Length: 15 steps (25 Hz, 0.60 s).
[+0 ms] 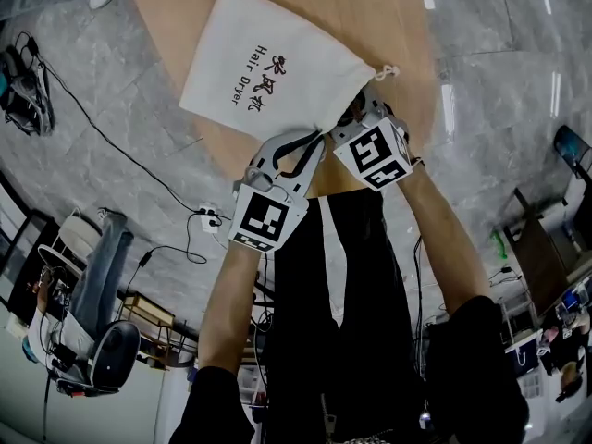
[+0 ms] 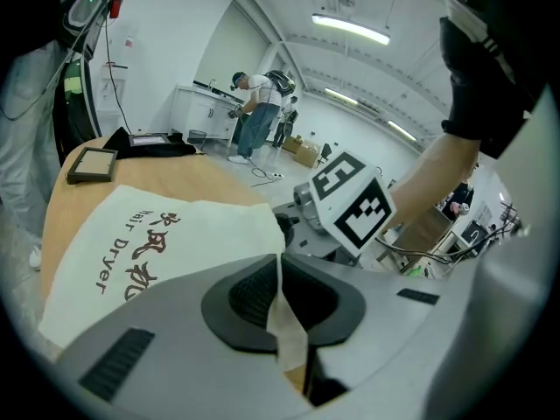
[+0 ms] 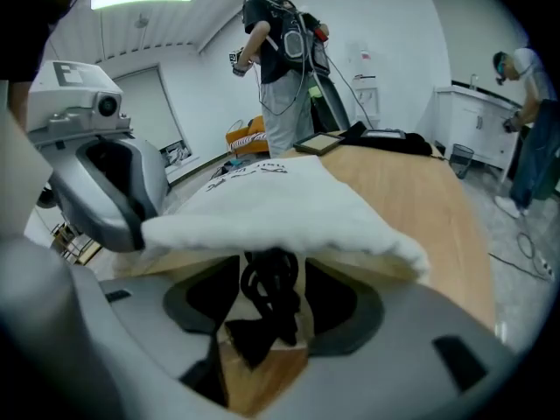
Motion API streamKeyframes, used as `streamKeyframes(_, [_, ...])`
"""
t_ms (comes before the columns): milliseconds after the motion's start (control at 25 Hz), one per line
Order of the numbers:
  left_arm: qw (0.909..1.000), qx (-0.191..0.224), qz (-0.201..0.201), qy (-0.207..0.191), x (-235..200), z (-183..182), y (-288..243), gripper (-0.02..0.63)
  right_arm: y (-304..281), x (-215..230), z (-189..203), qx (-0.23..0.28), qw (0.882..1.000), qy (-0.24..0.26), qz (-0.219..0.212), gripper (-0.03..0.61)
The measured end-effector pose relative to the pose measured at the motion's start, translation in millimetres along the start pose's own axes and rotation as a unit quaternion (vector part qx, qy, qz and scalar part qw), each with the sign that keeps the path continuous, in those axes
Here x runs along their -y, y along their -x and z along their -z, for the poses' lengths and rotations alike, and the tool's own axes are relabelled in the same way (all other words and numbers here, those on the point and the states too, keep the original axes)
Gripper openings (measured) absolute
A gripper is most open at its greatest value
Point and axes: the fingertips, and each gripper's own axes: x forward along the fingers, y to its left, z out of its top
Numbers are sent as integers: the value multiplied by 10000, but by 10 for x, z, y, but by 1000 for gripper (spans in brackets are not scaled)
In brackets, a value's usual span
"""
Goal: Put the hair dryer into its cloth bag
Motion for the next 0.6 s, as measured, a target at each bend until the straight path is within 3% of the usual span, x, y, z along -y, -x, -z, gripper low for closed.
streamKeyframes(280, [9989, -298, -348, 24, -51, 146, -120, 26, 346, 30, 83, 485, 9947, -597, 677, 232])
streamKeyframes(440, [9980, -414, -408, 234, -114, 231, -192, 26, 444, 0, 165, 493, 9895, -1030, 884, 232])
streamKeyframes(600, [9956, -859, -323, 169, -163, 419, -318, 26, 558, -87, 332, 389, 9869, -1224, 980, 225])
